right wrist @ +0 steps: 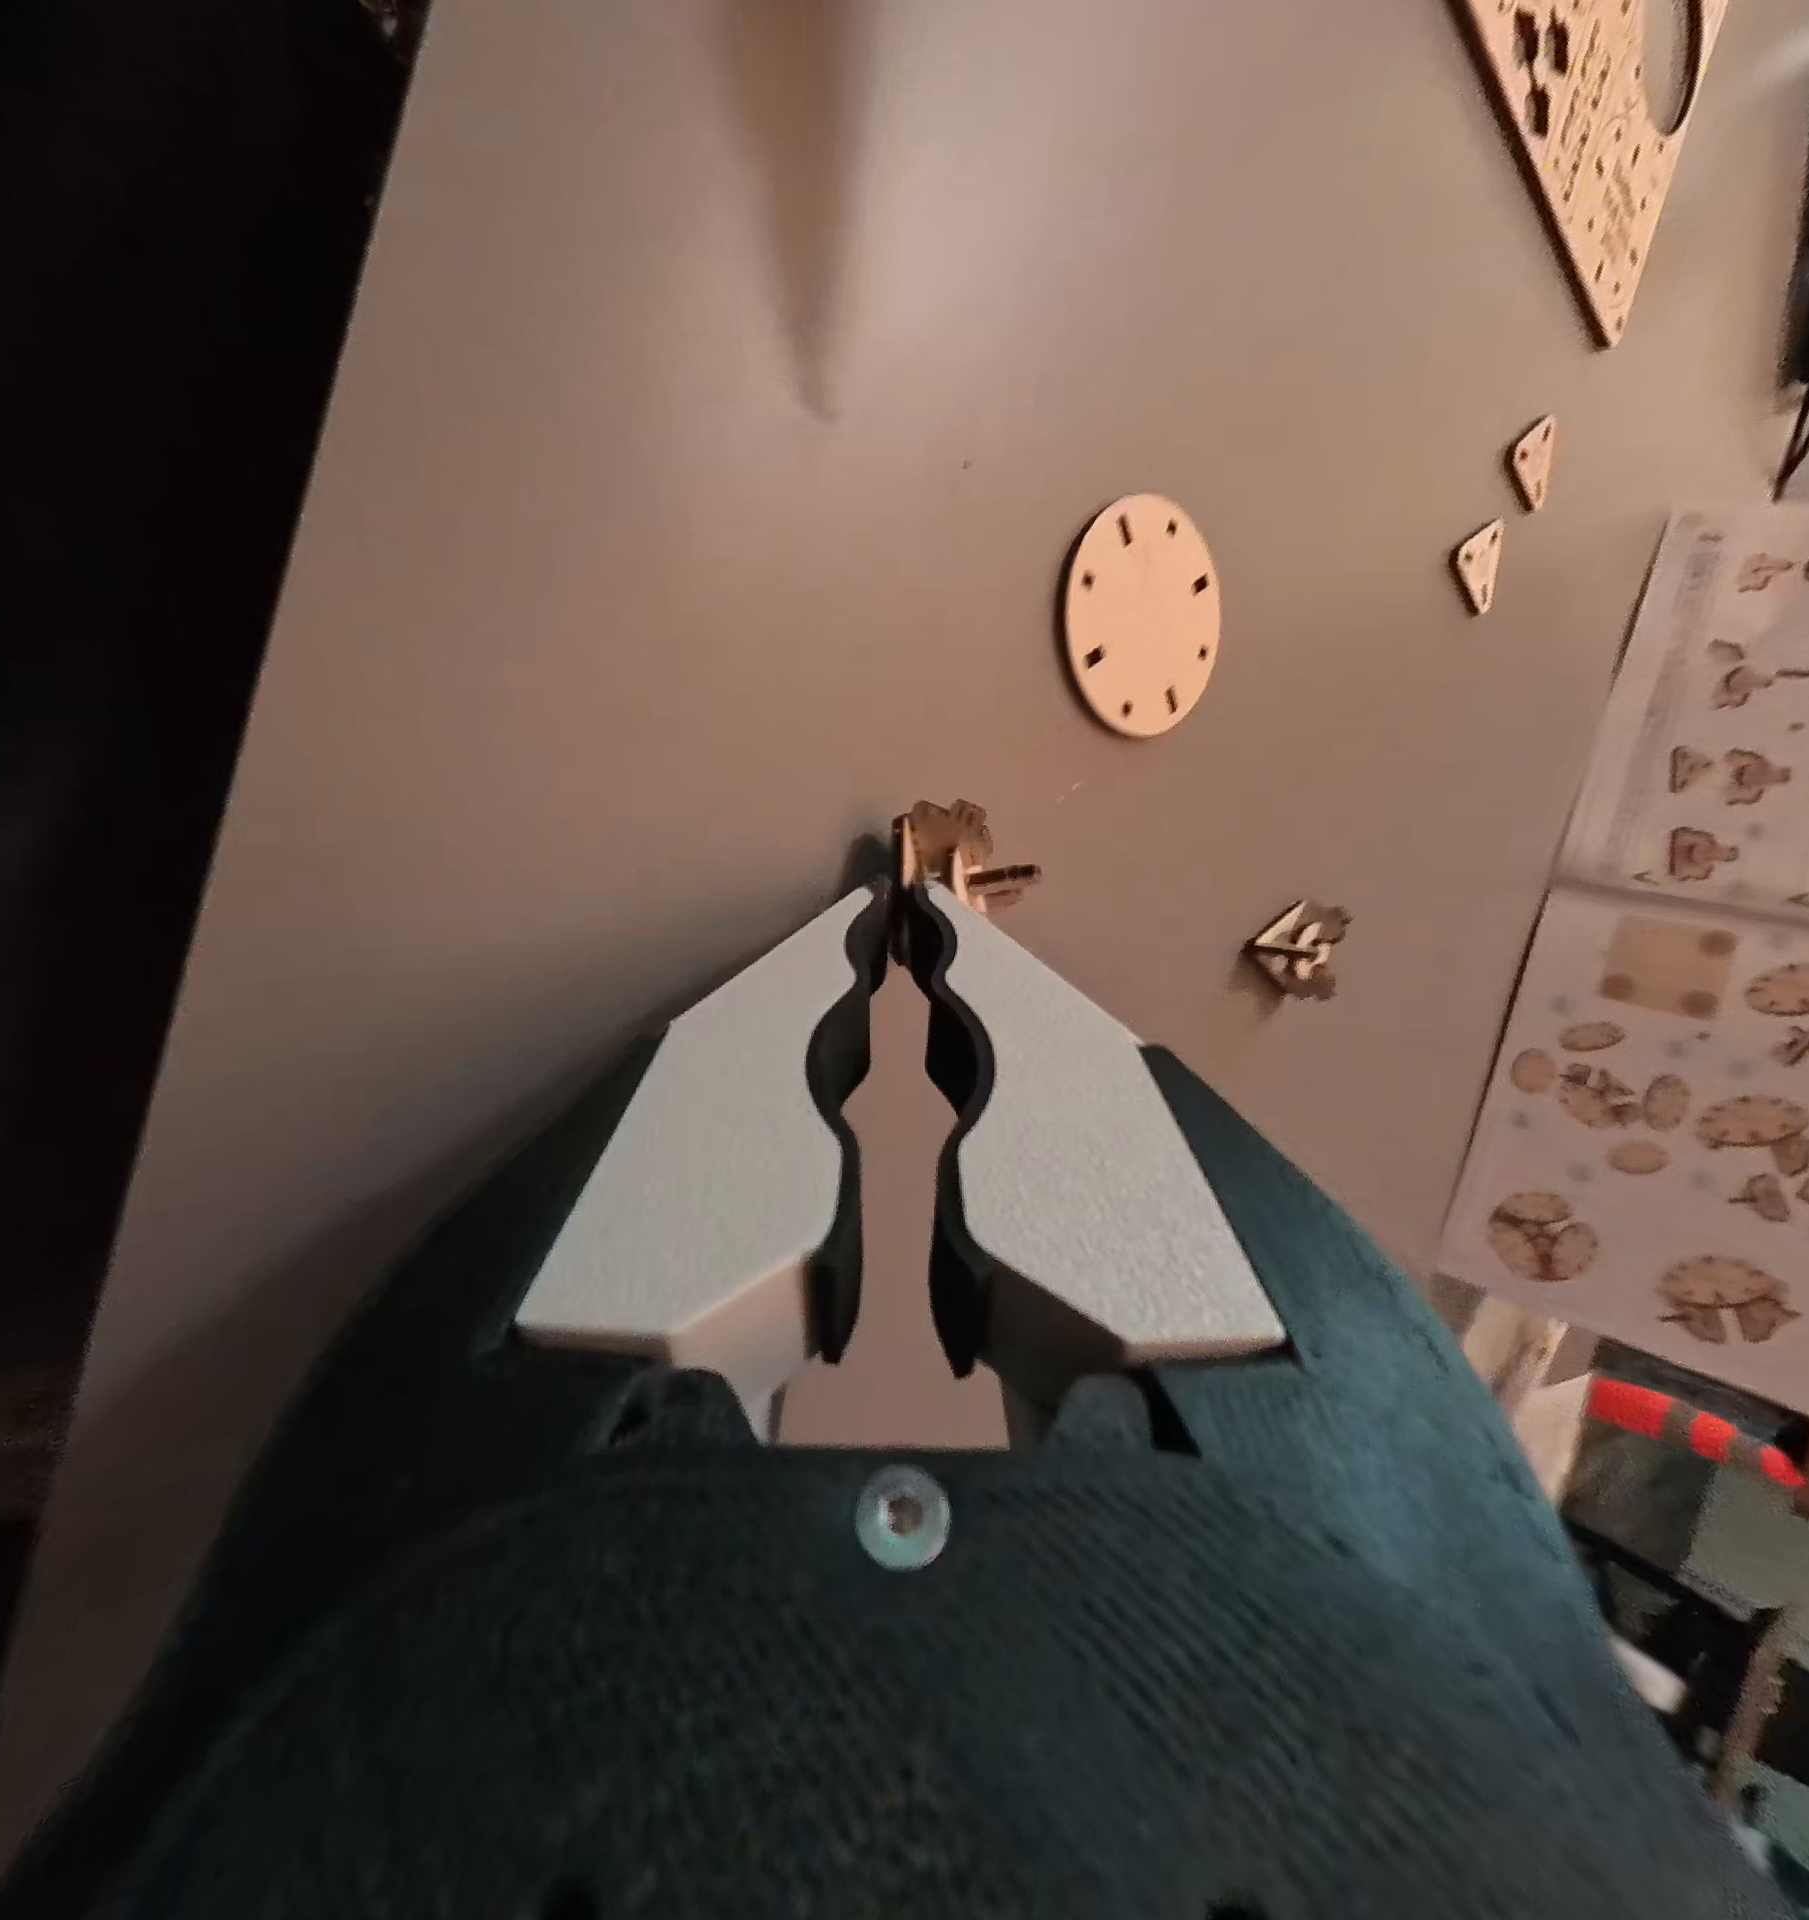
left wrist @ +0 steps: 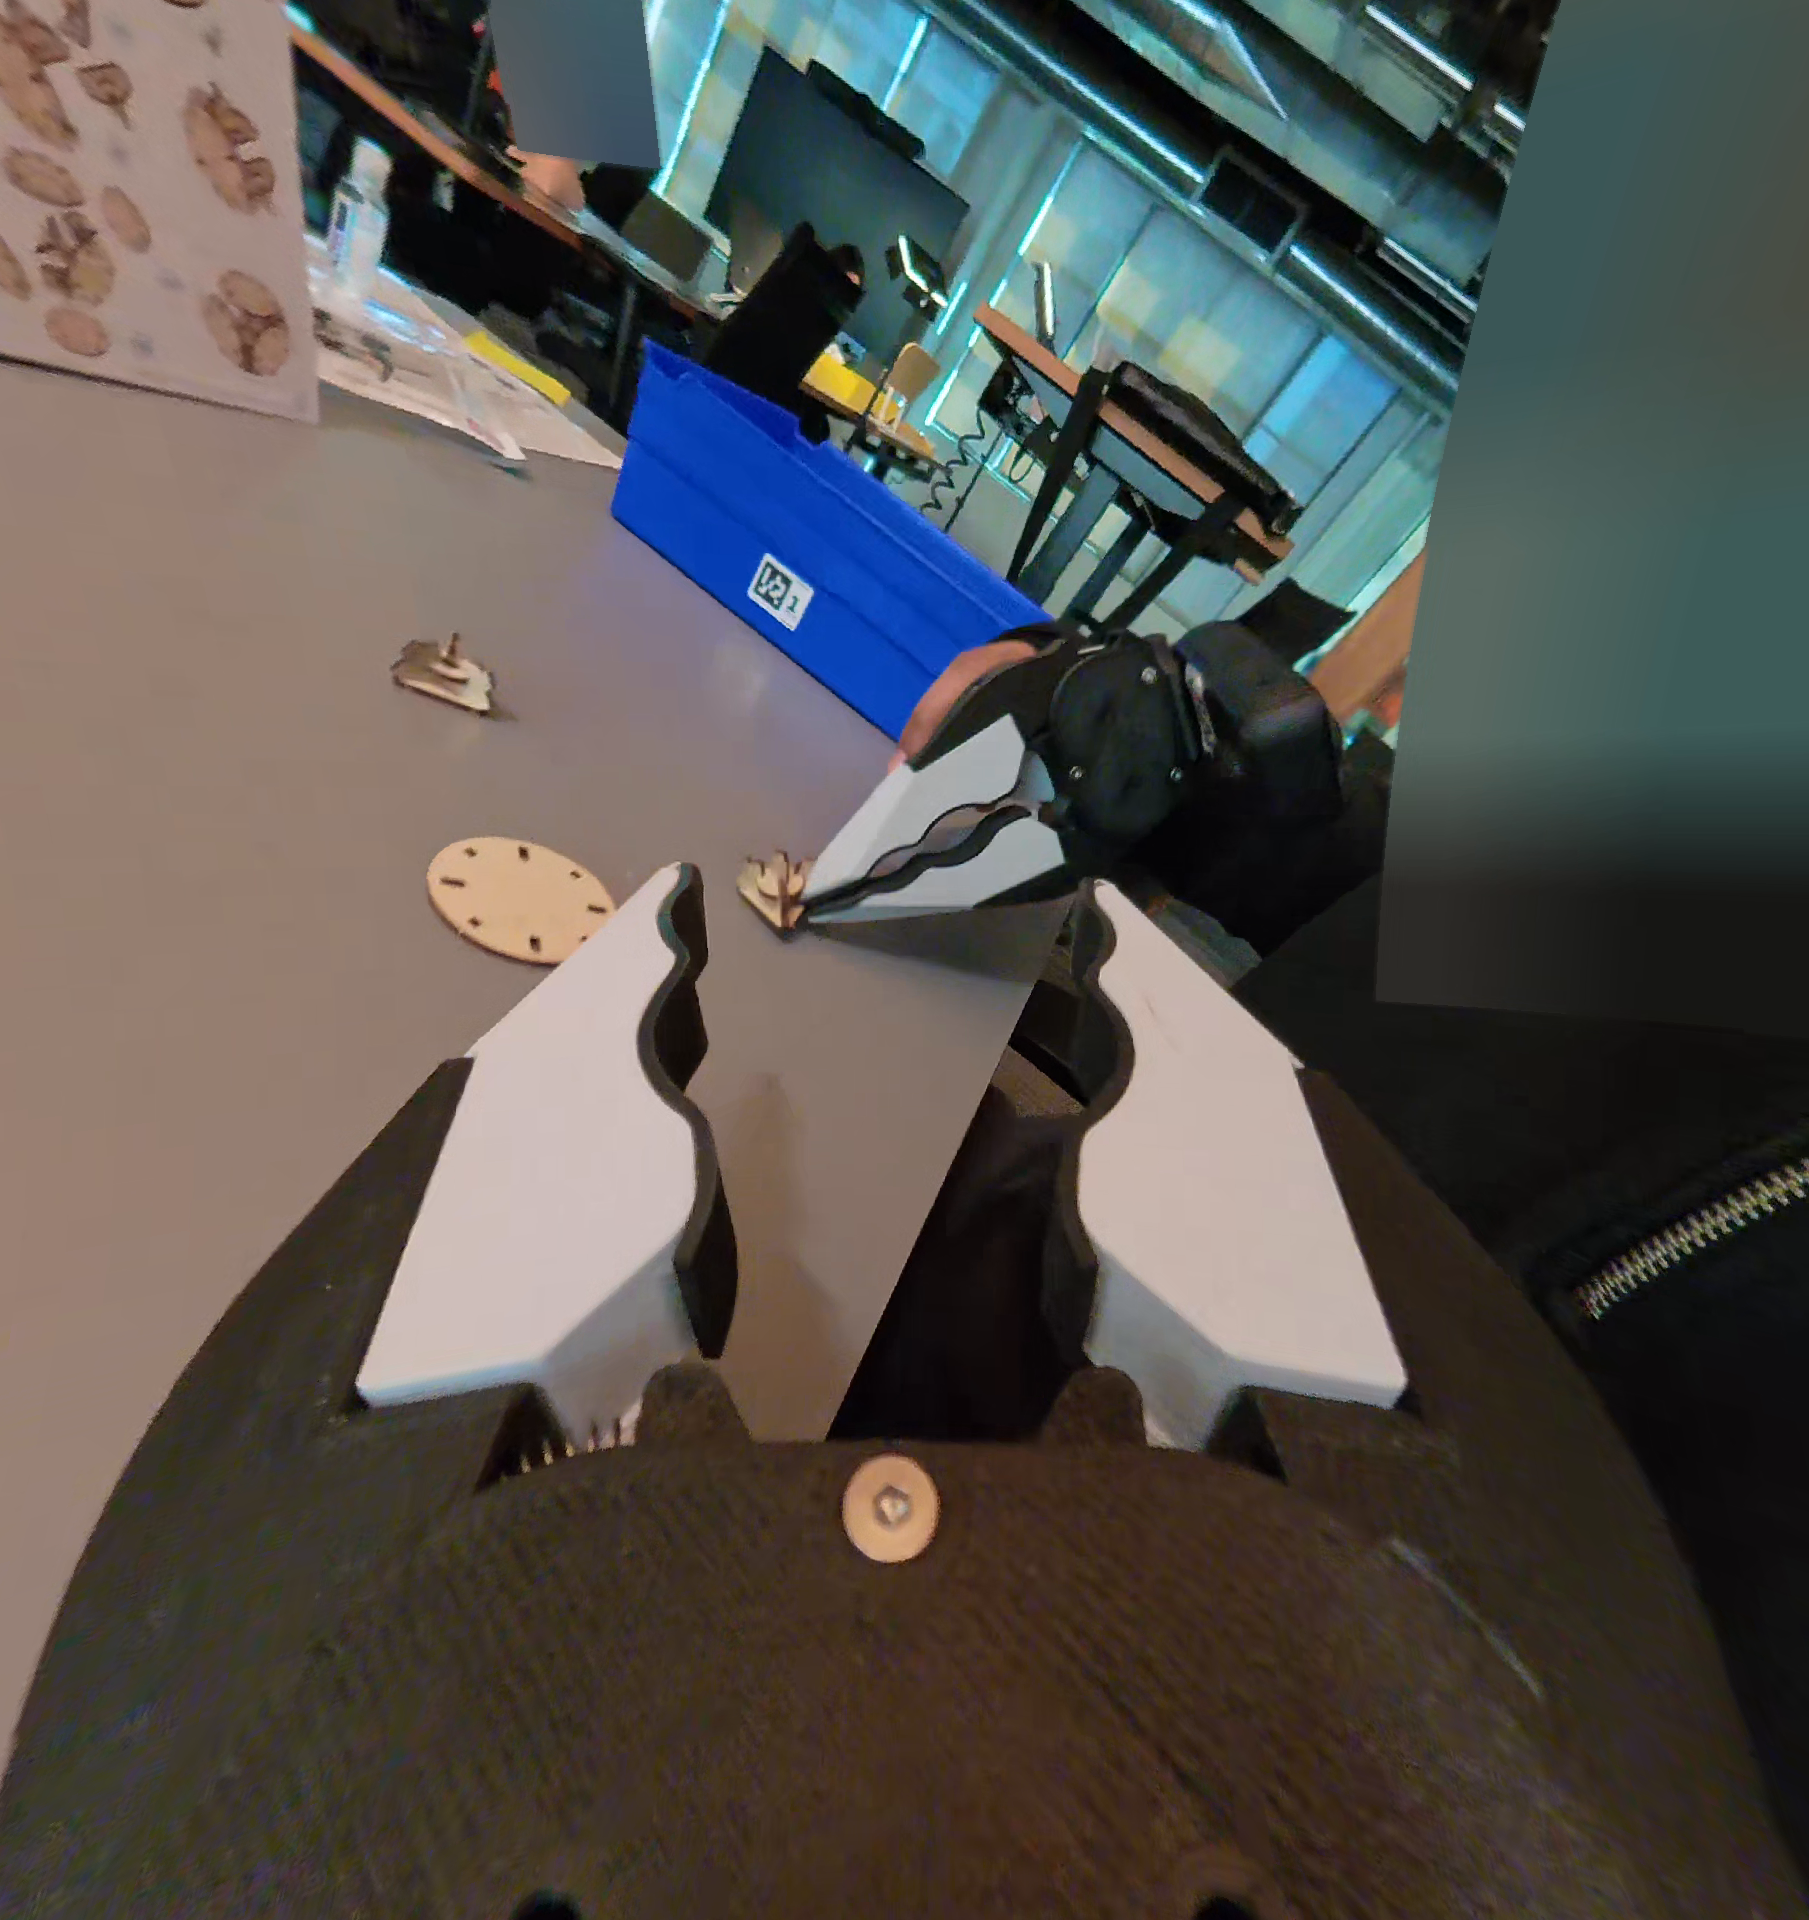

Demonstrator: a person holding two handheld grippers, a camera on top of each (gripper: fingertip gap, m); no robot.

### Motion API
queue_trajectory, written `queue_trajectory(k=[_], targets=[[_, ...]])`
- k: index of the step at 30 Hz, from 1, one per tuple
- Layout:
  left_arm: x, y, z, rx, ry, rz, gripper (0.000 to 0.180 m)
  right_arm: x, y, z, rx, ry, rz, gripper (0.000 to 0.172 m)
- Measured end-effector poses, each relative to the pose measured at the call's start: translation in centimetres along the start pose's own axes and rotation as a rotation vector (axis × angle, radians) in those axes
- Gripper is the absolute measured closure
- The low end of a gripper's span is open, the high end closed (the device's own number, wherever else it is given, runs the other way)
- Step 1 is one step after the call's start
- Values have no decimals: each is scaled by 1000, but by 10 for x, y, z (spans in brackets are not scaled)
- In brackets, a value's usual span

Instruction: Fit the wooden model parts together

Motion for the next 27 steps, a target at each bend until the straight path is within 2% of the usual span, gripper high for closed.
queue_trajectory(k=[3,5,9,11,13,15,17,21,27], targets=[[-3,-9,15,-19,25,41,110,9,7,-7,-24,-20,89,171],[-2,-13,21,-42,50,70,110,15,12,-12,-29,-14,146,161],[-1,-13,27,-94,83,90,110,25,19,-24,15,-39,256,162],[-1,-10,29,-127,96,86,110,17,19,-31,21,-122,391,161],[-1,-7,33,-156,111,90,111,5,17,-33,0,-211,566,153],[-1,-6,37,-179,131,103,111,-1,18,-27,-30,-231,687,149],[-1,-8,41,-185,149,122,111,0,19,-17,-15,-198,728,150],[-4,-11,43,-212,172,179,111,15,7,-2,140,-92,746,154],[-18,-8,30,-283,148,237,112,20,-13,-15,261,-131,814,152]])
Point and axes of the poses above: each gripper's, where its closed fingertips meet, z out along the fingers, x out of its underside, y = z × x across the jaws, the point moved 6 cm from there along -z, back along the fingers
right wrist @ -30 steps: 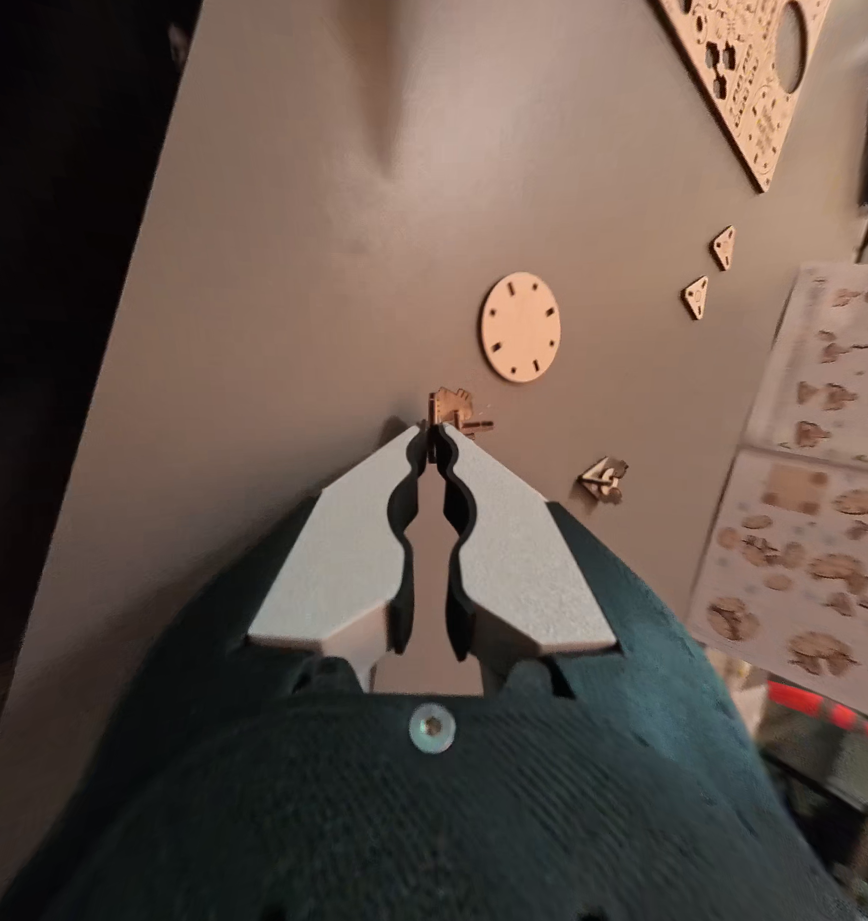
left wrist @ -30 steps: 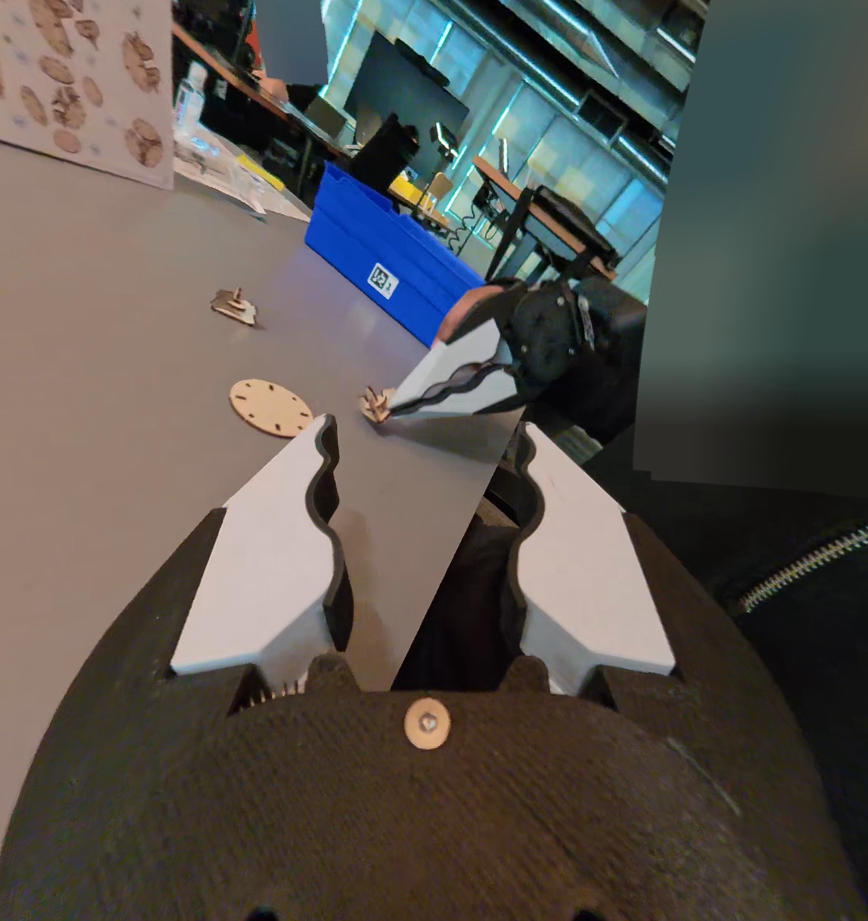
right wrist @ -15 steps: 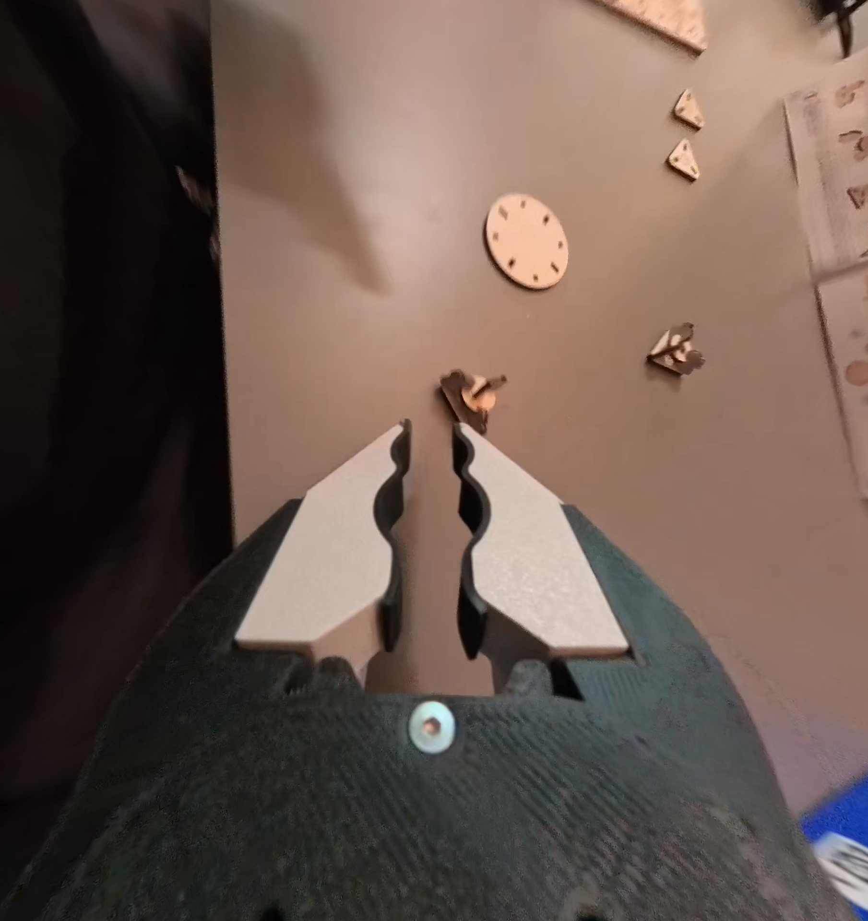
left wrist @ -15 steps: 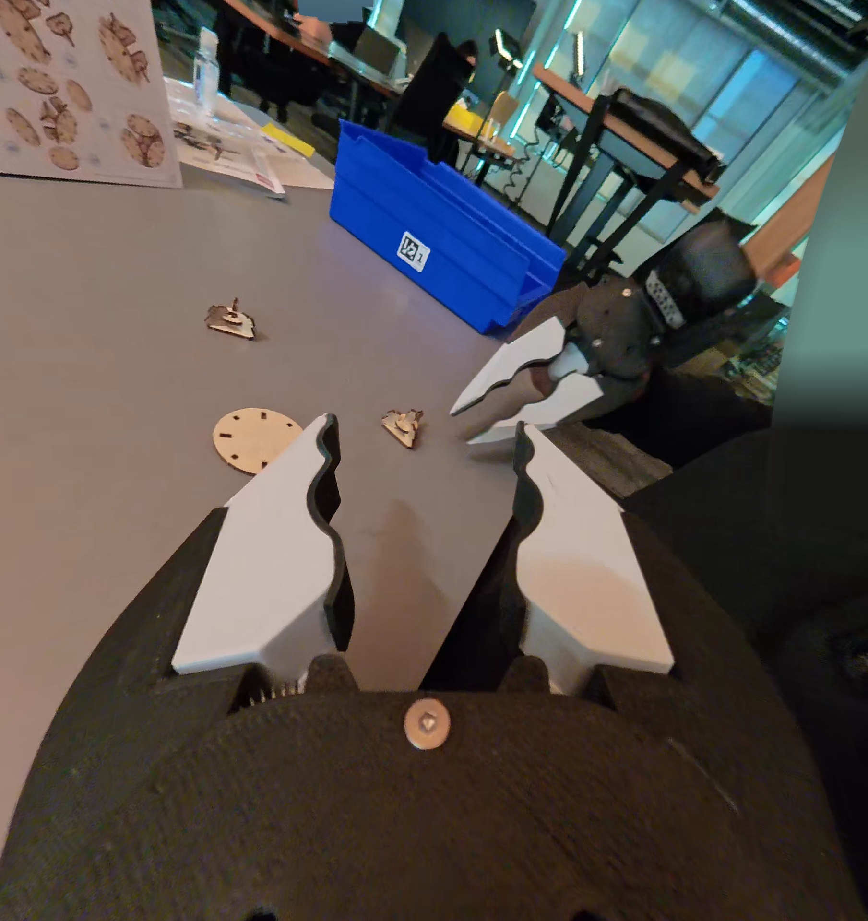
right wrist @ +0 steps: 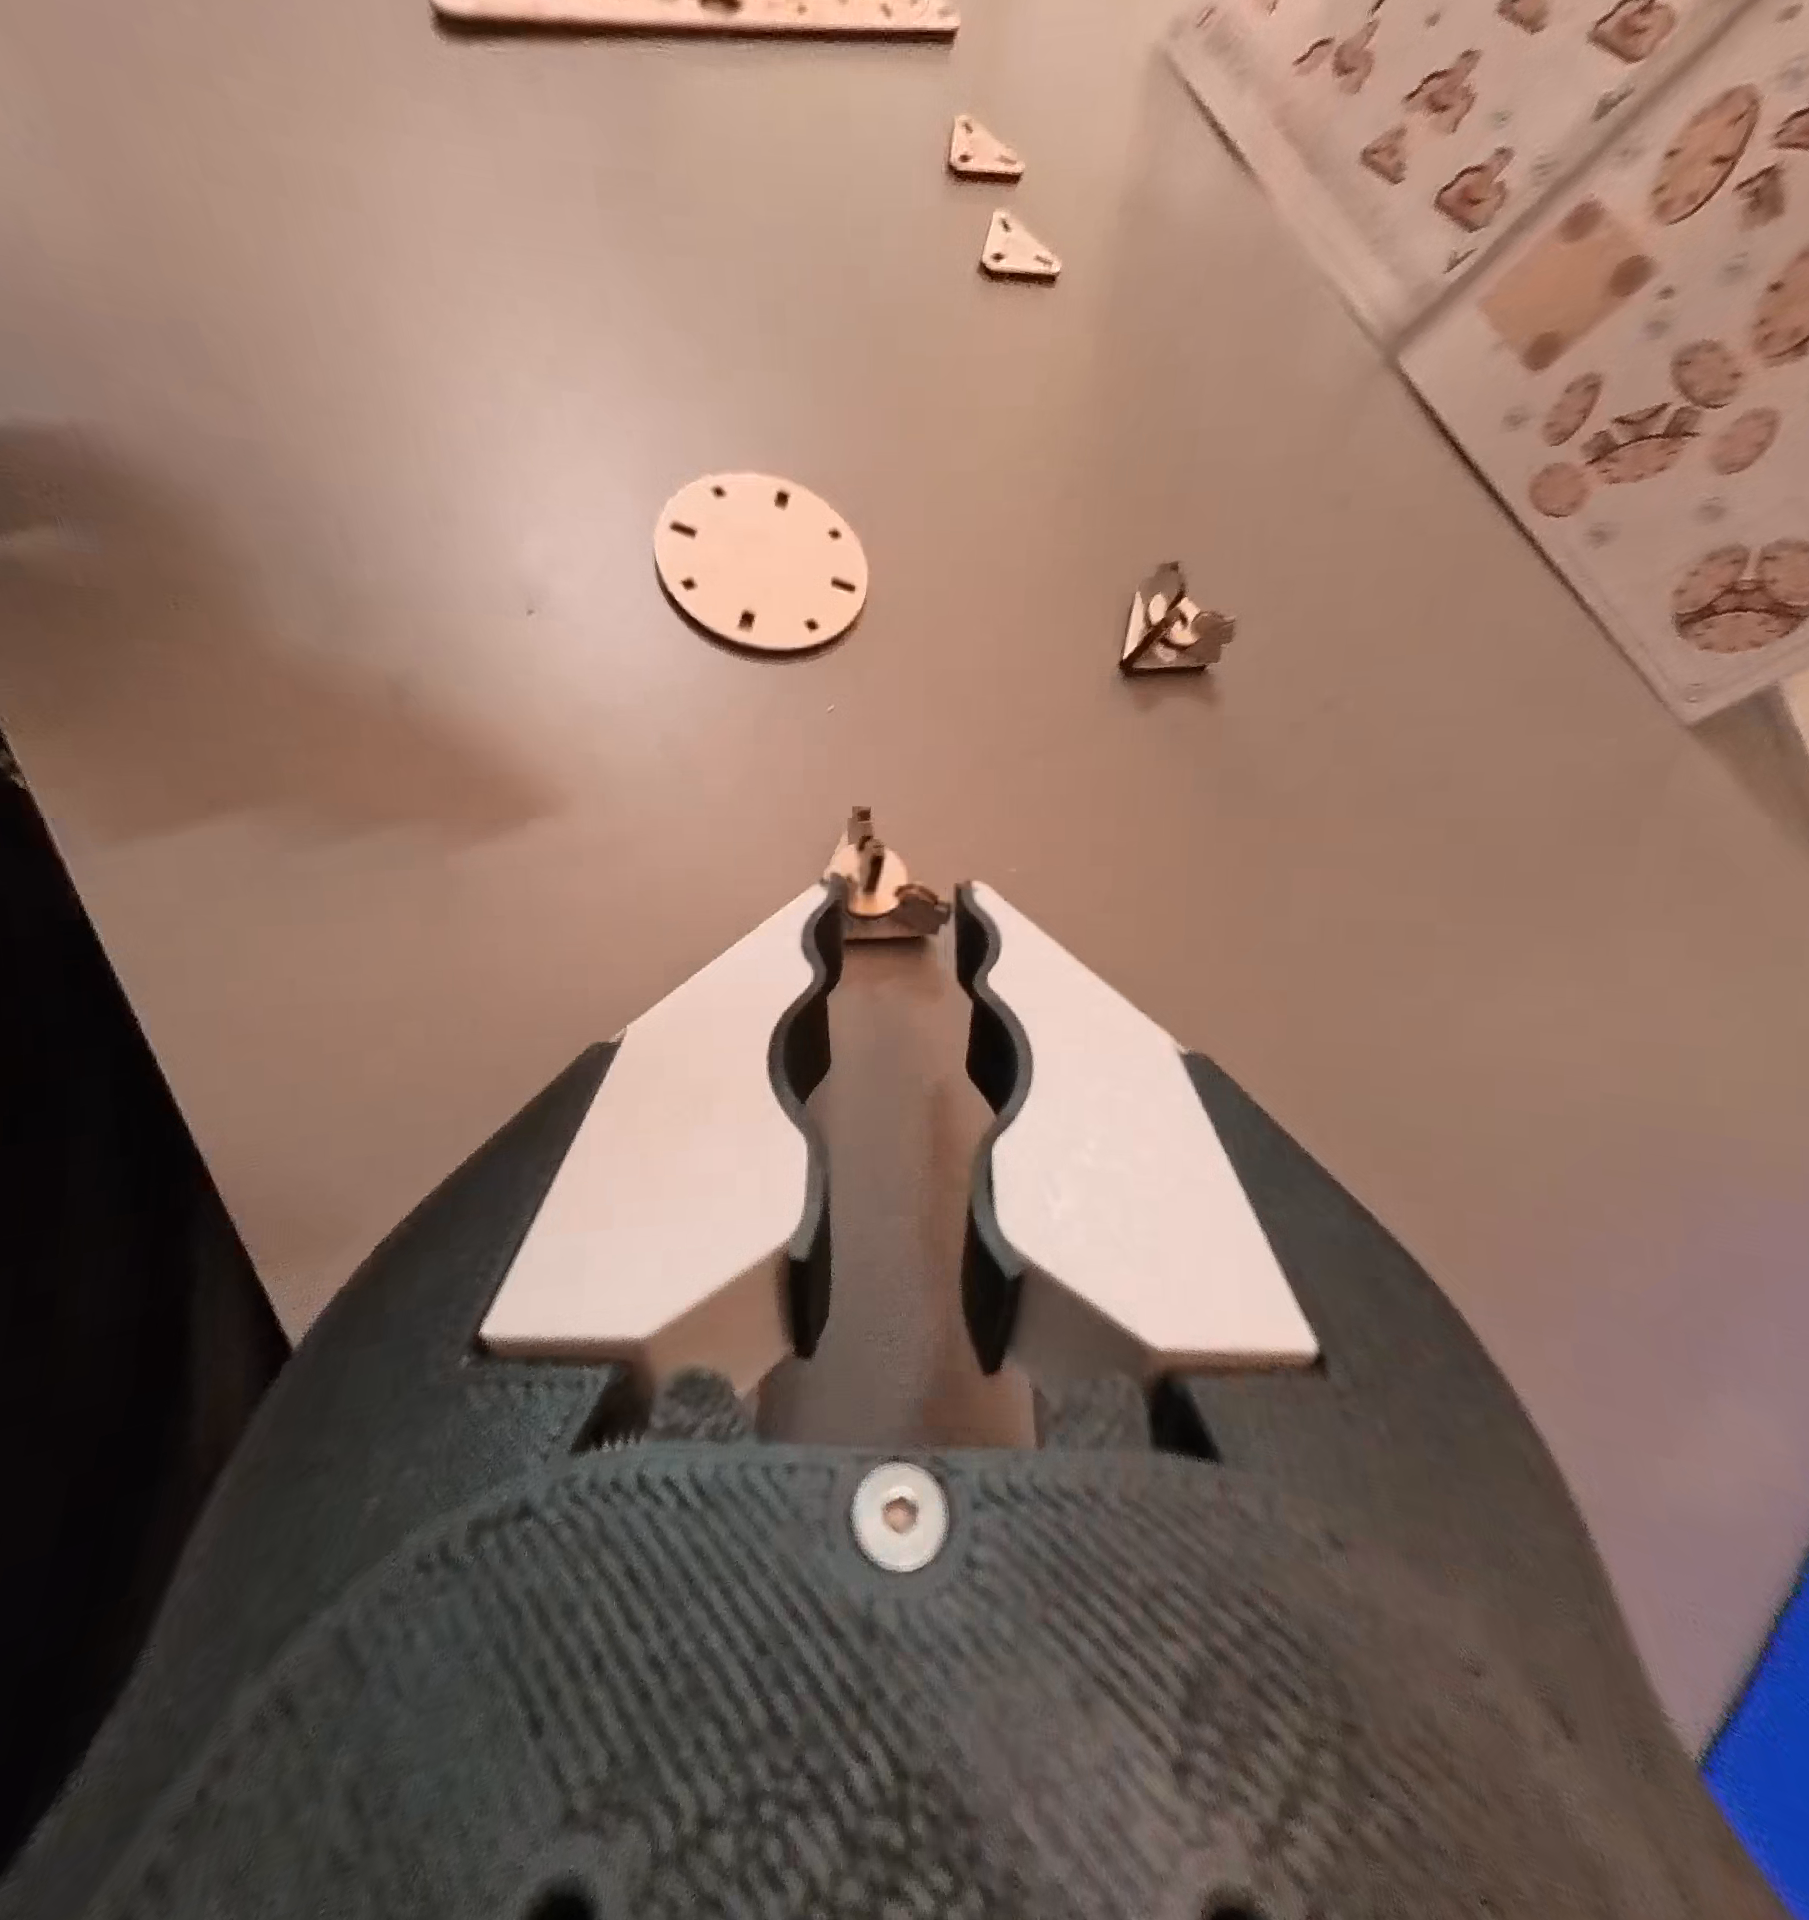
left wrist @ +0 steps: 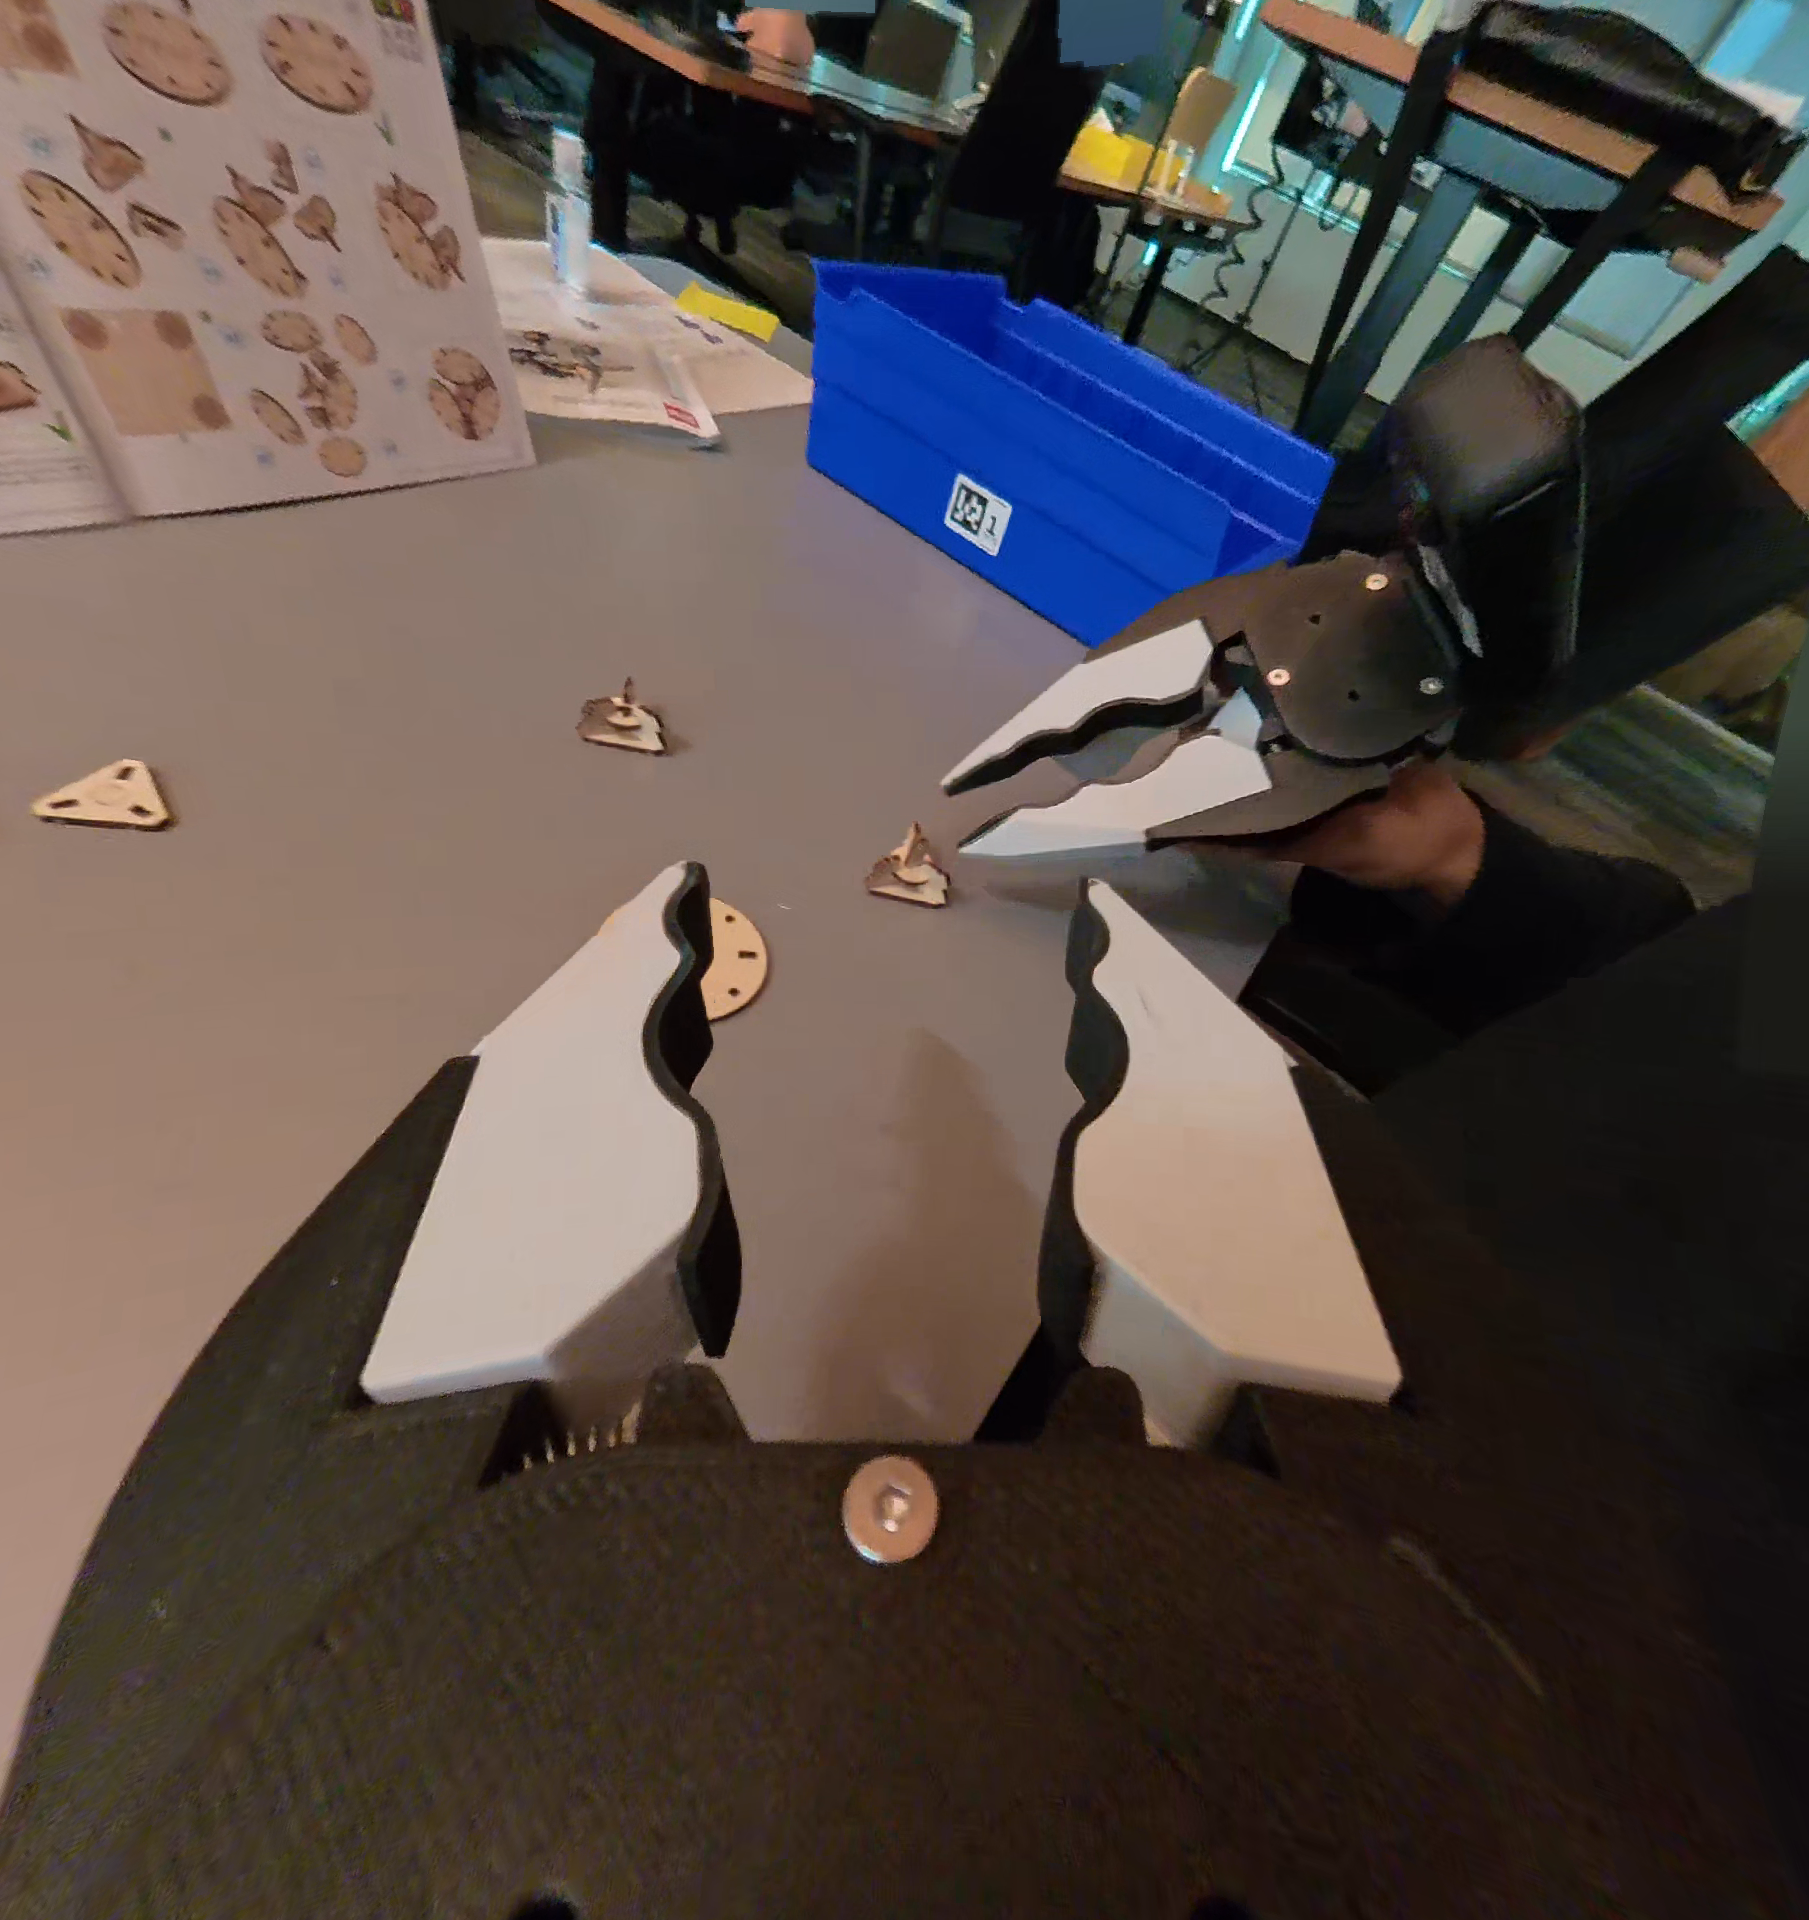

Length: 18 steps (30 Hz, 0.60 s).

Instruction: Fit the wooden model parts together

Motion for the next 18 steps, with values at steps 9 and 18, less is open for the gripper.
queue_trajectory(k=[9,18], targets=[[10,6,-3,-13,-25,-26,113,-49,31,20,-127,-144,90,139],[23,18,-27,-40,-66,-25,113,-55,24,88,-185,130,187,95]])
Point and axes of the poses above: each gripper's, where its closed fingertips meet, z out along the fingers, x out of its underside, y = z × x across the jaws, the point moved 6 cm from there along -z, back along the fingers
